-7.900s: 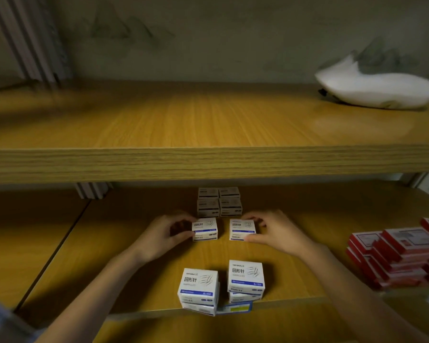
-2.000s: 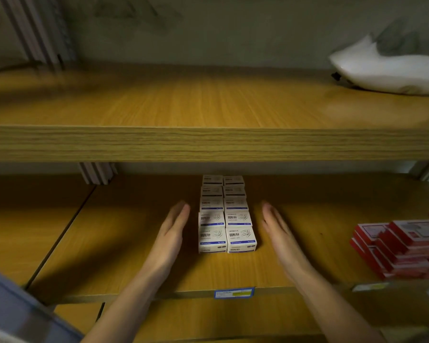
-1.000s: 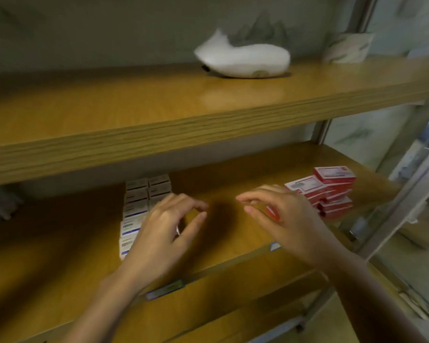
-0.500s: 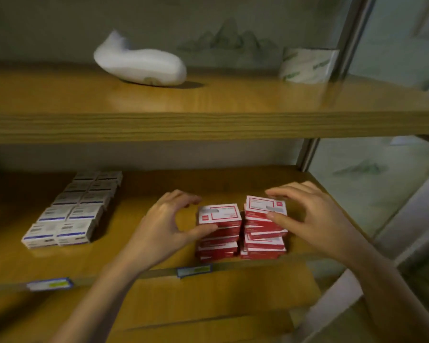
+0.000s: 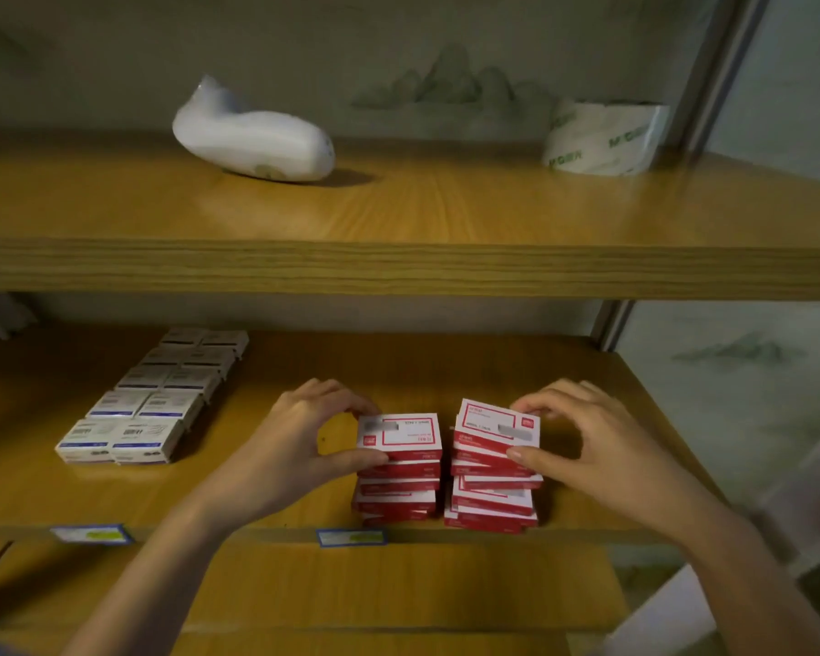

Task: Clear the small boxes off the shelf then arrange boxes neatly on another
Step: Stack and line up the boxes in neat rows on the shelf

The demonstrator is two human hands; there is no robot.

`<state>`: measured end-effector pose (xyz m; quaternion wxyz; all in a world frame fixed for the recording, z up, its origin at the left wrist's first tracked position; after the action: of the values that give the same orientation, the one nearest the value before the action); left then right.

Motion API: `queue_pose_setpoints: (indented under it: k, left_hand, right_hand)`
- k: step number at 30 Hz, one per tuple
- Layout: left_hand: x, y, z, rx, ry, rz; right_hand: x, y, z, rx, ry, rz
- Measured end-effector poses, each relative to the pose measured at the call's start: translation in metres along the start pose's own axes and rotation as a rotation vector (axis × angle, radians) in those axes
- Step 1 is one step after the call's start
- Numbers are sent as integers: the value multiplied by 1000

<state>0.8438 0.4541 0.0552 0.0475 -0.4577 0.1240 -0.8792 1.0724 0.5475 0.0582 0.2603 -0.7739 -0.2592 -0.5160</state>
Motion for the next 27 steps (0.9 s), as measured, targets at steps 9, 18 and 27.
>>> queue_pose_setpoints:
  k: [9, 18, 27]
  left_hand:
    - [23, -38, -26, 58, 124, 153]
    - [-21, -108, -96, 149, 301, 117]
    - [-69, -123, -145, 347, 354, -18]
  right_hand:
    - [17, -35, 10, -27, -86, 17]
    - [-10, -101, 45, -78, -245, -1]
    - [-70, -139, 91, -174, -188, -79]
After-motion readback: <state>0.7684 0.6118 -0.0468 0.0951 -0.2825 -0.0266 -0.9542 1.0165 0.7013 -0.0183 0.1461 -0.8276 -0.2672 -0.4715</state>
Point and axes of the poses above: each hand's wrist, its own y-axis away from the middle knuckle, its own x-axis out of the back of the hand, z = x × y, the point moved 5 cm from there along -y, towards the middle knuckle, and after that the axes turned 5 degrees about y, right-handed, at the moved point
